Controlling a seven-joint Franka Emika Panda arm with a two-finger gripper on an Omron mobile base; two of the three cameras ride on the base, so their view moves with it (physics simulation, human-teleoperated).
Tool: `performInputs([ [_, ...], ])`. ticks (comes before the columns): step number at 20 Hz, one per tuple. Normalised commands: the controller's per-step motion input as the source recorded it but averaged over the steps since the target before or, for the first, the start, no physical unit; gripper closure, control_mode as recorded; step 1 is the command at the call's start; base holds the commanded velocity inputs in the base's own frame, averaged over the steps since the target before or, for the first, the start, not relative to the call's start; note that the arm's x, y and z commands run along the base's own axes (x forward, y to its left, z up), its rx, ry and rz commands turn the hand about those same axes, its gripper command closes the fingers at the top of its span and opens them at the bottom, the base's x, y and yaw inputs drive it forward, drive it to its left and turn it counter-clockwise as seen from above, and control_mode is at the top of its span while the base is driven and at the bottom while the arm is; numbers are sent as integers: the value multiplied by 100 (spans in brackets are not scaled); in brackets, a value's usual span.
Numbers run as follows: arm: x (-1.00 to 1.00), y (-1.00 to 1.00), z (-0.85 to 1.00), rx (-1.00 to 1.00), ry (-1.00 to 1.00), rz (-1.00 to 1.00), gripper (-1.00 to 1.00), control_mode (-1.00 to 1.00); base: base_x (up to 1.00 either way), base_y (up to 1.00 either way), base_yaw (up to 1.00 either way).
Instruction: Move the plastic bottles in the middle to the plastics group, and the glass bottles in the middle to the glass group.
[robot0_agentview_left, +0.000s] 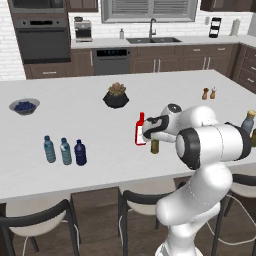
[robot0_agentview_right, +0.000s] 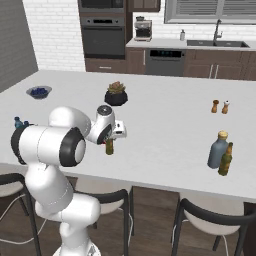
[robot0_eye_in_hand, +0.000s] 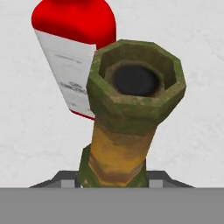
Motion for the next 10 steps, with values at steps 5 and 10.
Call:
performInputs([
  [5, -18, -27, 14, 0, 0, -8, 100, -100, 0, 0, 0],
  [10, -31, -64, 31, 1, 0, -22, 100, -100, 0, 0, 0],
])
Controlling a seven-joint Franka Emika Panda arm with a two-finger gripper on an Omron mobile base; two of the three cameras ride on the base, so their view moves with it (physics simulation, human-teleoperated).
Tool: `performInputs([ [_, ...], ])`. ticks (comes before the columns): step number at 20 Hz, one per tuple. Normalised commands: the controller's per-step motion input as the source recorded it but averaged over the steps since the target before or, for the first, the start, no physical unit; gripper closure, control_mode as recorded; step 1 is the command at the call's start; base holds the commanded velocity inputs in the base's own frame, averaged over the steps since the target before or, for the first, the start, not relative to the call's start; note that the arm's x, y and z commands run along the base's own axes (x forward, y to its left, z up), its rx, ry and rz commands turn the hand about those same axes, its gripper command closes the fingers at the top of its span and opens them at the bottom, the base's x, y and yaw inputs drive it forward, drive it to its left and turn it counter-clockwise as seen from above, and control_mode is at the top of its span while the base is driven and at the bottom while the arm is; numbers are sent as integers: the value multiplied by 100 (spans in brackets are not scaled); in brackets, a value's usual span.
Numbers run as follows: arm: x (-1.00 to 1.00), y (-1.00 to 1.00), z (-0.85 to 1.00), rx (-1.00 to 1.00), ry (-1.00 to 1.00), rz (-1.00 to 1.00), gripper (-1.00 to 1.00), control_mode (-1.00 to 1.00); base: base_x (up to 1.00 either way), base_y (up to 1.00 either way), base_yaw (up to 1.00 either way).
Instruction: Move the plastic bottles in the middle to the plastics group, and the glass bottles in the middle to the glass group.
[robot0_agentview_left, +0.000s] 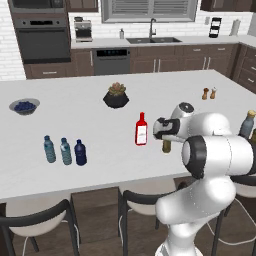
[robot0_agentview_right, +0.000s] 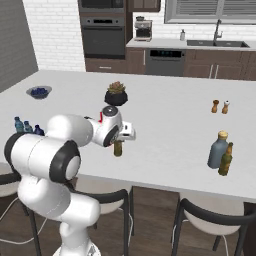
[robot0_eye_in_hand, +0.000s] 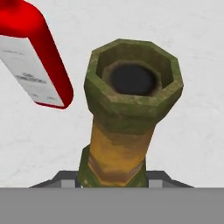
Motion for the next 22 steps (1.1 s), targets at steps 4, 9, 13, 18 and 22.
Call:
performInputs([
  [4, -3, -96, 30, 2, 2, -31, 100, -100, 0, 0, 0],
  [9, 0, -100, 22, 5, 6, -34, 100, -100, 0, 0, 0],
  [13, 0, -100, 4, 7, 2, -35, 100, -100, 0, 0, 0],
  [18, 0, -95, 2, 2, 0, -30, 100, -100, 0, 0, 0],
  [22, 5, -77, 3, 0, -4, -23, 100, -100, 0, 0, 0],
])
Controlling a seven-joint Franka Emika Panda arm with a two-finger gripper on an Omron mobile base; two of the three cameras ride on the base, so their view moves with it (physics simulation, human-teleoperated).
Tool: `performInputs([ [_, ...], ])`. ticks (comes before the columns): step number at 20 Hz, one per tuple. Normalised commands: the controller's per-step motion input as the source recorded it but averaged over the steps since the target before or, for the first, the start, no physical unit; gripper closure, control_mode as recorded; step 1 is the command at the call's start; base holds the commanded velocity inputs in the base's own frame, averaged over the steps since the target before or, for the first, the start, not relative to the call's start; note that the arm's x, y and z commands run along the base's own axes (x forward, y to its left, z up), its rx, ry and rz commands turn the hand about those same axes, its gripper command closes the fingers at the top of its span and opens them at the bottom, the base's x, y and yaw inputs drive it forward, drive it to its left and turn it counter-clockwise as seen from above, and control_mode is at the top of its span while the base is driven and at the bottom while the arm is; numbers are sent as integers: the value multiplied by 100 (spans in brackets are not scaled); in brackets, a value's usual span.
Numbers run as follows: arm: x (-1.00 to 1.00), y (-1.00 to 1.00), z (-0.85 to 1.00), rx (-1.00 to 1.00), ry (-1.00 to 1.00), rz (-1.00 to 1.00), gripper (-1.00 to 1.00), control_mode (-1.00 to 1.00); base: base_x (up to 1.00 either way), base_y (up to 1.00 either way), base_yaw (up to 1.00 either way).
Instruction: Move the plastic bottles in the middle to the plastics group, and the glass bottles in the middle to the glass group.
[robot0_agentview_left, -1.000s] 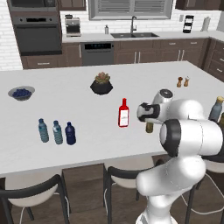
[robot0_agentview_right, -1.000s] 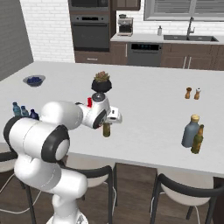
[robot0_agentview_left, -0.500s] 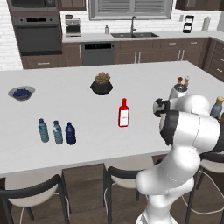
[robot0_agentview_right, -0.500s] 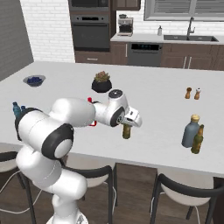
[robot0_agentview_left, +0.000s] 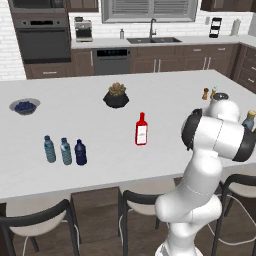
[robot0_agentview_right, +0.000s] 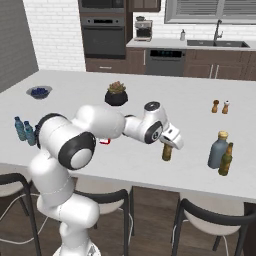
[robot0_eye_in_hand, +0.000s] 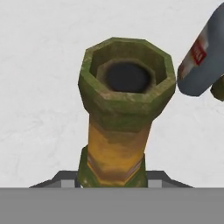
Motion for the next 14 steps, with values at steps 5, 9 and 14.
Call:
performInputs([
  [5, 10, -43, 0, 0, -13, -10, 100, -100, 0, 0, 0],
  [9, 0, -22, 0, -3, -20, -2, 100, -100, 0, 0, 0],
  [14, 0, -48, 1, 0, -3, -6, 100, -100, 0, 0, 0],
])
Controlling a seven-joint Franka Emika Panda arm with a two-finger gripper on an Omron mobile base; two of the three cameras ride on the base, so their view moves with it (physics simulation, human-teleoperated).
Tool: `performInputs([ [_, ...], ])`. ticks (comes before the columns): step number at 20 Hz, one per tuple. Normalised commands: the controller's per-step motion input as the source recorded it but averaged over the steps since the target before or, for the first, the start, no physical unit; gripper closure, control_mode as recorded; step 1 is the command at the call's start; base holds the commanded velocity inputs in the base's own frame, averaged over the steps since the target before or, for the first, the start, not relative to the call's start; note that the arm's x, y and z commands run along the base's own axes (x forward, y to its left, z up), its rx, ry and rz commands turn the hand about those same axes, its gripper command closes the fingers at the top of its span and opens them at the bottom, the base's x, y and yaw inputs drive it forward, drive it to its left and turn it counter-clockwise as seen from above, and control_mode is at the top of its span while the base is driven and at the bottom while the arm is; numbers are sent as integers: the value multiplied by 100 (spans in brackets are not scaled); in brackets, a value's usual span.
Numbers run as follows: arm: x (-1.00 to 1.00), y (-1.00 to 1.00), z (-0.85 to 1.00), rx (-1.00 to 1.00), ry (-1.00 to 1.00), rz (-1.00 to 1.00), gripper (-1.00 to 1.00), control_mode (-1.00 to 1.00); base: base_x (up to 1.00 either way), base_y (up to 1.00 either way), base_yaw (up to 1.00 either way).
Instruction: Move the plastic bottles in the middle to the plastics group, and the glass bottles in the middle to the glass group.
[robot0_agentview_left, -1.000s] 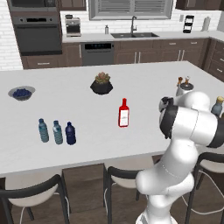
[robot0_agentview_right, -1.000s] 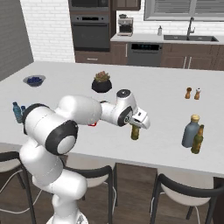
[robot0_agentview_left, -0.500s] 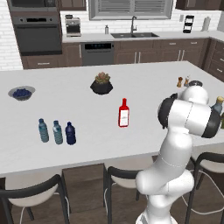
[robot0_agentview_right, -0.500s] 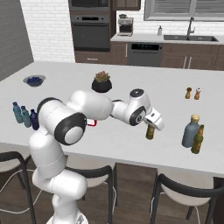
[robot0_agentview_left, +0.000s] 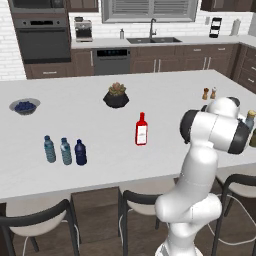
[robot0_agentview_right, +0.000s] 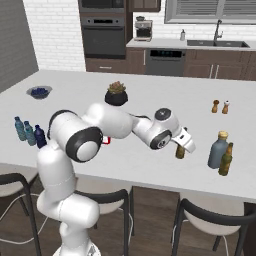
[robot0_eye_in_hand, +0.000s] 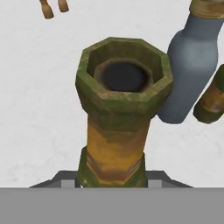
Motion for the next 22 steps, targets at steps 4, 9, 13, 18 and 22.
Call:
performInputs([
  [4, 2, -53, 9, 0, 3, -7, 100, -100, 0, 0, 0],
  [9, 22, -15, 11, -3, 8, -1, 100, -100, 0, 0, 0],
  [13, 13, 0, -4, -1, 12, -1, 100, -100, 0, 0, 0],
  [18, 12, 0, -17, -1, 3, -2, 100, -100, 0, 0, 0],
  [22, 13, -2, -10, -1, 0, -2, 100, -100, 0, 0, 0],
])
